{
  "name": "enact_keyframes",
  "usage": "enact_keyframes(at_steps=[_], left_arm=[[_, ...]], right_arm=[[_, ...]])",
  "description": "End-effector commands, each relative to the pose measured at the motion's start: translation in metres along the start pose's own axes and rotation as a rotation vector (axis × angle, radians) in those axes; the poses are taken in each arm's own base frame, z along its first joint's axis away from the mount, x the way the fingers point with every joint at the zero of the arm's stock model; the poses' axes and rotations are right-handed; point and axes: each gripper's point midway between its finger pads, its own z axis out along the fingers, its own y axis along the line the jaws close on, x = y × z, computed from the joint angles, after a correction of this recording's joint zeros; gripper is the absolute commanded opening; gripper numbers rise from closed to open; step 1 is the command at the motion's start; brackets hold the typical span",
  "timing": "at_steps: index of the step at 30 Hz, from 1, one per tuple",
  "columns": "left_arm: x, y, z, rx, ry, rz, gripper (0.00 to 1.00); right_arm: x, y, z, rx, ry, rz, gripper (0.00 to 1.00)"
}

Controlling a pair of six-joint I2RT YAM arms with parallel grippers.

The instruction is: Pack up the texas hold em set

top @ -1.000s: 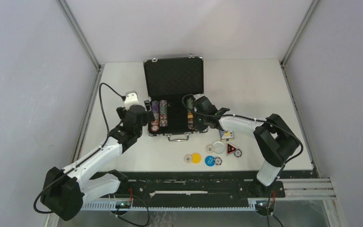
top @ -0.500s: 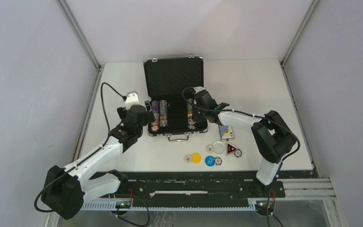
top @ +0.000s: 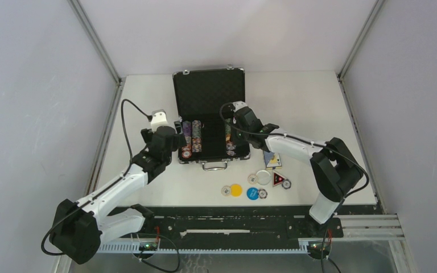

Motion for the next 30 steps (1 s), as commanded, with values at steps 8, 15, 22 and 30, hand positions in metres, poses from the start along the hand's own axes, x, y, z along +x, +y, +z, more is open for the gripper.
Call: enact_keyframes(at_steps=[8,15,22,30], left_arm=[[-0.033,-0.012,-0.008,0.057,-0.074,-0.061,1.00],[-0.031,-0.018,-0.008,0.085,-0.065,-0.065,1.00],[-0.030,-0.016,-0.008,0.078,-0.067,-0.058,1.00],[-0.026,-0.013,-0.007,0.066,-0.059,-0.047,1.00]], right_arm=[[0.023,0.023,-0.026,-0.049,-0.032,-0.026,0.00],[0.044,0.021,-0.020,-0.054,0.004,-0.011,0.00],[0.047,0.022,-0.009,-0.061,0.016,-0.011,0.00],[0.051,0.017,0.001,-0.054,0.034,-0.005,0.00]])
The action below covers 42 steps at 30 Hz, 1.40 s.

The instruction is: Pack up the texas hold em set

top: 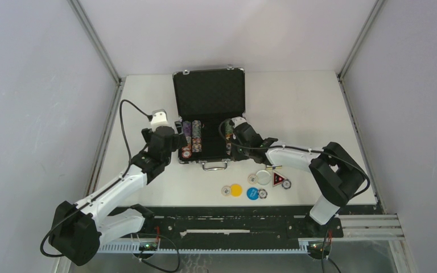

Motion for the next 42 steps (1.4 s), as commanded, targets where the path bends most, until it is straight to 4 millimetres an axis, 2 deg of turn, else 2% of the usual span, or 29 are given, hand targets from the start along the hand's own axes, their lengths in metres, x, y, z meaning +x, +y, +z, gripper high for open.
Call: enact_keyframes(at_steps=[1,12,23,34,42], left_arm=[[-0.025,-0.006,-0.003,0.021,-0.065,-0.037,1.00],[-0.025,-0.006,-0.002,0.018,-0.064,-0.030,1.00],[-0.023,-0.003,-0.002,0.002,-0.060,-0.020,1.00],[-0.020,-0.007,0.002,0.018,-0.052,-0.021,1.00],[-0.020,-0.010,0.000,0.036,-0.050,-0.027,1.00]], right_arm=[[-0.007,0.002,0.006,-0.009,-0.014,0.024,0.00],[-0.029,-0.013,0.010,0.010,-0.057,0.040,0.00],[-0.050,-0.010,0.012,-0.005,-0.084,0.033,0.00],[-0.048,-0.009,0.001,-0.002,-0.081,0.018,0.00],[-0.044,-0.007,0.006,-0.013,-0.070,0.025,0.02]])
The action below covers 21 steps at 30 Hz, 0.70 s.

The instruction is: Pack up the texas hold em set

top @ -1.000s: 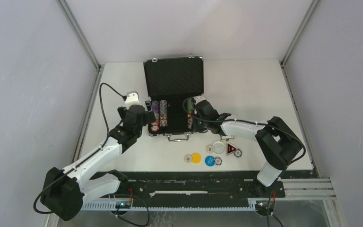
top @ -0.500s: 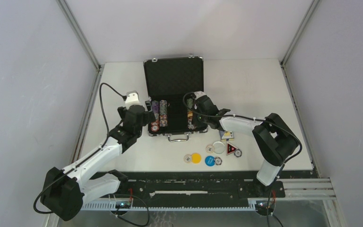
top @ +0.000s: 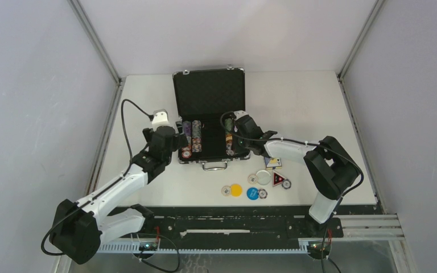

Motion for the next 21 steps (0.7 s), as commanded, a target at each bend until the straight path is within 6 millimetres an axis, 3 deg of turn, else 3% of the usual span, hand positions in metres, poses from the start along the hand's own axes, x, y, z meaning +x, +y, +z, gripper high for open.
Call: enact_keyframes(at_steps=[1,5,10,14,17,19,21], left_arm=[[-0.023,-0.007,-0.003,0.028,-0.061,-0.031,1.00],[-0.020,-0.013,-0.007,0.074,-0.051,-0.057,1.00],[-0.015,-0.015,-0.009,0.100,-0.058,-0.080,0.99],[-0.013,-0.015,-0.002,0.079,-0.064,-0.072,0.90],[-0.010,-0.021,0.004,0.083,-0.041,-0.069,0.64],[-0.006,-0.026,0.007,0.105,-0.030,-0.071,0.42],[-0.003,-0.031,0.009,0.128,-0.019,-0.073,0.19]], right_arm=[[-0.021,0.014,-0.011,-0.035,-0.069,-0.019,0.01],[-0.026,0.022,-0.025,-0.045,-0.097,-0.040,0.07],[-0.027,0.033,-0.039,-0.064,-0.104,-0.078,0.29],[-0.031,0.049,-0.047,-0.105,-0.106,-0.112,0.30],[-0.035,0.060,-0.046,-0.128,-0.100,-0.144,0.16],[-0.039,0.061,-0.046,-0.113,-0.110,-0.144,0.00],[-0.042,0.056,-0.050,-0.103,-0.132,-0.129,0.00]])
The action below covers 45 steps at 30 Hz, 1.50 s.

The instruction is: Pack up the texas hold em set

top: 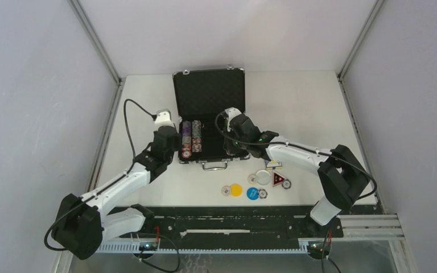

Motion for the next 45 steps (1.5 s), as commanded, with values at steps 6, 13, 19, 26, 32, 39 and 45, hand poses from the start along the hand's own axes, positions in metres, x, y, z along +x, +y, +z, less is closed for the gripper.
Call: enact_keyframes(at_steps=[6,13,19,26,32,39,45], left_arm=[[-0.014,-0.027,0.000,0.108,-0.048,-0.021,0.08],[-0.035,-0.064,-0.016,0.196,-0.129,-0.007,0.85],[-0.032,-0.092,-0.021,0.249,-0.117,0.039,0.88],[-0.022,-0.099,-0.024,0.299,-0.097,0.041,0.86],[-0.012,-0.101,-0.028,0.338,-0.073,0.042,0.86],[-0.008,-0.096,-0.032,0.348,-0.084,0.051,0.85],[-0.012,-0.093,-0.033,0.335,-0.097,0.057,0.84]], right_arm=[[-0.016,-0.036,-0.045,0.075,-0.128,0.050,0.09],[0.021,-0.081,-0.094,0.234,-0.124,0.087,0.70],[0.071,-0.086,-0.112,0.238,-0.052,0.162,0.73],[0.114,-0.069,-0.125,0.205,-0.012,0.203,0.74],[0.137,-0.055,-0.122,0.194,0.063,0.187,0.73],[0.138,-0.041,-0.125,0.135,0.059,0.067,0.73],[0.150,-0.042,-0.121,0.170,0.150,0.092,0.72]])
